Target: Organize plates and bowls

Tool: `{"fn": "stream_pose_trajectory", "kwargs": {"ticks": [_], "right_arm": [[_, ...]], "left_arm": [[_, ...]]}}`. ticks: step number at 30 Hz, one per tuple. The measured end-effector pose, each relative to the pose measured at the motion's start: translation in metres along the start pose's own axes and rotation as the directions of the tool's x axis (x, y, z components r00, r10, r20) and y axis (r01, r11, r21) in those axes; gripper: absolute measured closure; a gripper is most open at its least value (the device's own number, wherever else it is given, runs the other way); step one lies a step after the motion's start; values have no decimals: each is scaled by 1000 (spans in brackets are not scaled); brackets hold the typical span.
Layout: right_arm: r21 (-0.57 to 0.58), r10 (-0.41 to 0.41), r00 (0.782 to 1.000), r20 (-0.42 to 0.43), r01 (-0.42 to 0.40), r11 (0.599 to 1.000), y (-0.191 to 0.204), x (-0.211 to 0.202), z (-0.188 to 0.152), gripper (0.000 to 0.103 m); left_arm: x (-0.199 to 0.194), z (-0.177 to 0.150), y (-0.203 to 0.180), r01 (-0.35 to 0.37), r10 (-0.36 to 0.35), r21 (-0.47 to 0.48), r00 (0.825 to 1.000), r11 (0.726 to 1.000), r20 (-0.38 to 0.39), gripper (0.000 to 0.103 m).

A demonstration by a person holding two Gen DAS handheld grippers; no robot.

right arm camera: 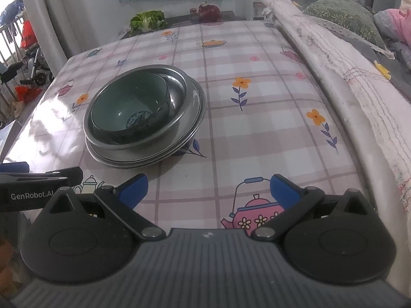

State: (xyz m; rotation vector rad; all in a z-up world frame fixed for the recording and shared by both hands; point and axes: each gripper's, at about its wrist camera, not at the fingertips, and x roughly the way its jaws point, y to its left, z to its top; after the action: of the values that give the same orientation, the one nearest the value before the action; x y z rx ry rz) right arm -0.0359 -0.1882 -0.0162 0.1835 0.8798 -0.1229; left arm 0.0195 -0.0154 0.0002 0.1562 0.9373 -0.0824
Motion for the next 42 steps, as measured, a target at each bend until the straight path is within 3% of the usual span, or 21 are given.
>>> {"fn": "stream_pose_trajectory", "kwargs": {"ticks": [42], "right_arm": [[-15, -13, 1000, -23, 12, 1000, 5, 7, 1, 1]], "left_arm": [[7, 1, 3, 20, -20, -13, 999, 1000, -27, 0]]}}
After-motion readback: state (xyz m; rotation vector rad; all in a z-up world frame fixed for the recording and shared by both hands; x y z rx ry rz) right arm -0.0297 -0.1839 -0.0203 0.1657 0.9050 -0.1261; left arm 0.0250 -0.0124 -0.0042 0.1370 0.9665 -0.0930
